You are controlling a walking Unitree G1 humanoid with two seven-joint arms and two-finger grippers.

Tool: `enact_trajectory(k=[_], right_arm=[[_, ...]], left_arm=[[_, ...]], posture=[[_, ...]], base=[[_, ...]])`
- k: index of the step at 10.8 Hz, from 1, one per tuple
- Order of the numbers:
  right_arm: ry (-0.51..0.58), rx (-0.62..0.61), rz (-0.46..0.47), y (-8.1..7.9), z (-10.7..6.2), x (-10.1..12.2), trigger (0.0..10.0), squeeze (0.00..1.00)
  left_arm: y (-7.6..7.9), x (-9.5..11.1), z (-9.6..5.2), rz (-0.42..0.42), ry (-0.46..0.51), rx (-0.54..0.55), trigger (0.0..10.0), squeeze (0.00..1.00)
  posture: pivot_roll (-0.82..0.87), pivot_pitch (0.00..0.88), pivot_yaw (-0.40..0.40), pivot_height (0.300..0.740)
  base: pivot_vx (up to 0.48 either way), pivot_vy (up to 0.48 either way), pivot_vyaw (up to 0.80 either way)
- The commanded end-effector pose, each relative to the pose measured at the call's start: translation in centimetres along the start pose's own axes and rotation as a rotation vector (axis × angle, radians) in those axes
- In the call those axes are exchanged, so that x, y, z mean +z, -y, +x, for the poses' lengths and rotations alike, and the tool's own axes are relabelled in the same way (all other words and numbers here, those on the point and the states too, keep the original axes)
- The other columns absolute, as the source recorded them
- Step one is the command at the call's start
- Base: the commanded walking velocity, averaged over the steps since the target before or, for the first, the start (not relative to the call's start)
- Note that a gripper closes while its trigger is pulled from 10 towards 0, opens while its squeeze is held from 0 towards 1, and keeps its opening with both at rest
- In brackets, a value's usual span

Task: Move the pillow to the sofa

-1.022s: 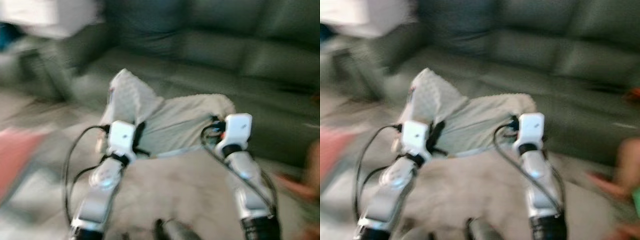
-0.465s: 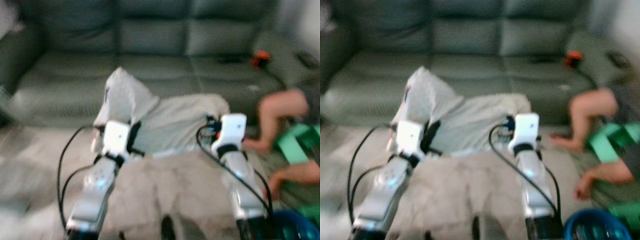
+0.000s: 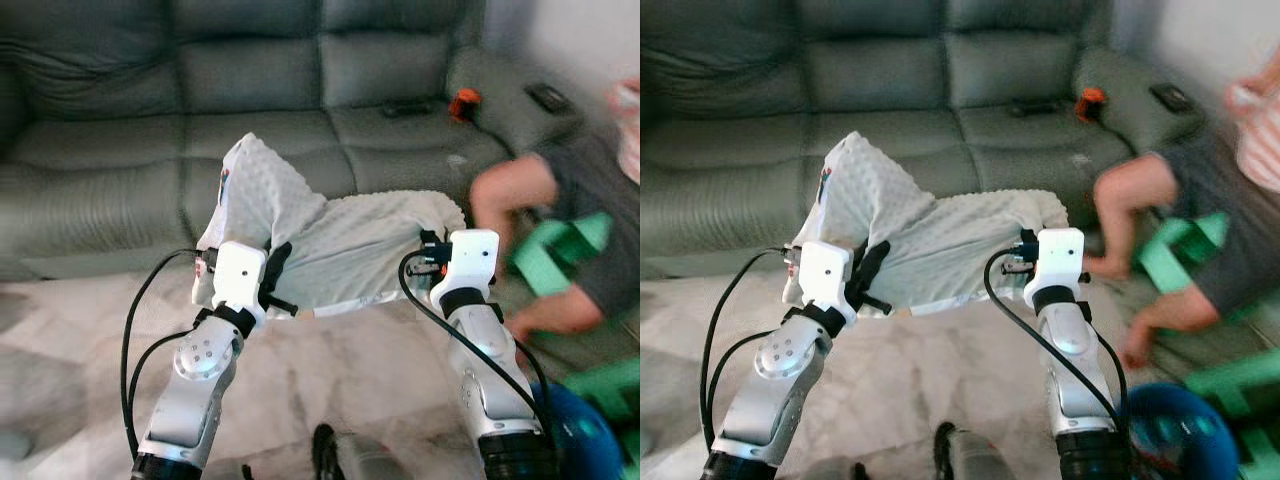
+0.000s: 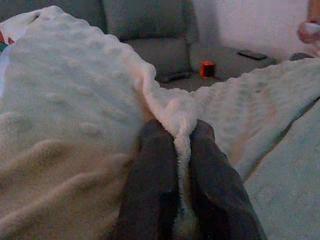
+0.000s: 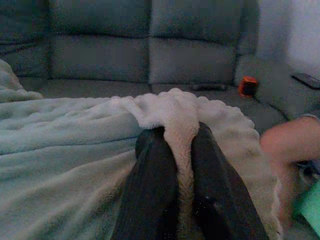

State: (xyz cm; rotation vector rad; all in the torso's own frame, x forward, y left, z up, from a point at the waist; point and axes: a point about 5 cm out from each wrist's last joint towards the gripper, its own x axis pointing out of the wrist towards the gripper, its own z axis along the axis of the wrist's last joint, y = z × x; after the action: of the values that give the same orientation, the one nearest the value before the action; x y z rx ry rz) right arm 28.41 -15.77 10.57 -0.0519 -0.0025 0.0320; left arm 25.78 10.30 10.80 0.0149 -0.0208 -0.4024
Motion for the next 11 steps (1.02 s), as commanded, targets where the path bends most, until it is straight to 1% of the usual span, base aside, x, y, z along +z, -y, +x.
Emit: enact_trajectory(k=[1, 3, 9, 11], right_arm=[[0.050, -0.018, -0.005, 0.36, 0.13, 1.08, 10.0, 0.00], [0.052, -0.021, -0.005, 0.64, 0.12, 1.17, 10.0, 0.00], [0.054, -0.010, 0.000, 0.38, -0.03, 1.19, 10.0, 0.00], [0.061, 0.011, -0.008, 0.11, -0.16, 1.28, 10.0, 0.00]], left_arm=[[-0.03, 0.66, -0.06, 0.008, 0.034, -0.011, 10.0, 0.00], [-0.02, 0.68, -0.02, 0.001, 0.035, -0.021, 10.0, 0.00], [0.13, 0.62, -0.05, 0.000, 0.030, -0.026, 10.0, 0.00], [0.10, 0.56, 0.01, 0.008, 0.026, -0.016, 10.0, 0.00]], posture=[[-0.01, 0.088, -0.031, 0.740], [-0.02, 0.090, -0.029, 0.740], [-0.02, 0.096, -0.025, 0.740], [-0.02, 0.098, -0.023, 0.740]], base=[[0.326, 0.000, 0.00], [0.388, 0.000, 0.00], [0.405, 0.000, 0.00], [0.409, 0.000, 0.00]])
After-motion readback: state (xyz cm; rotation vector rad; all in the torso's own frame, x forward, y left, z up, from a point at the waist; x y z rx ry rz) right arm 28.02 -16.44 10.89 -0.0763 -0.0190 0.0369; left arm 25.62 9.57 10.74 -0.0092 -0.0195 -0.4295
